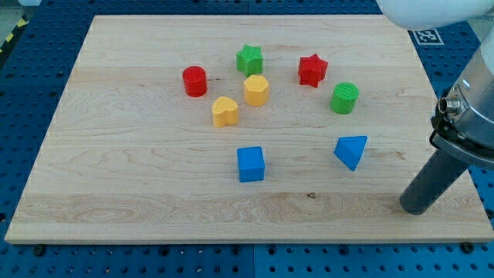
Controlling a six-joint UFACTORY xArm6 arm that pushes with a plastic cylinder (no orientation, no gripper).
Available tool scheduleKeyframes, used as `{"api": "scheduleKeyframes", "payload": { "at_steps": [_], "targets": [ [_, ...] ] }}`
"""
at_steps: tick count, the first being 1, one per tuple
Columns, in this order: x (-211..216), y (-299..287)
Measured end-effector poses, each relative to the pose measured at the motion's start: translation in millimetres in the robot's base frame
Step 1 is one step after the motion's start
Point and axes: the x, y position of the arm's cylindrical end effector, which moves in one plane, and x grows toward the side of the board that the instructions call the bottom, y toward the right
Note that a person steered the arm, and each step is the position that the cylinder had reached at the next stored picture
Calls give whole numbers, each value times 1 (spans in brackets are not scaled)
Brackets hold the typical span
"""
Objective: Place the arm towards the right of the blue cube
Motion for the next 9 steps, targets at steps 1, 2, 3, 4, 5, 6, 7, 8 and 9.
{"api": "scheduleKeyframes", "payload": {
  "at_steps": [1,2,3,4,5,6,7,8,9],
  "targets": [
    [0,2],
    [0,3],
    [-1,3],
    [-31,-1],
    [-41,-22],
    [-39,-47],
    [-39,-97],
    [-46,-124],
    [-48,-147]
  ]
}}
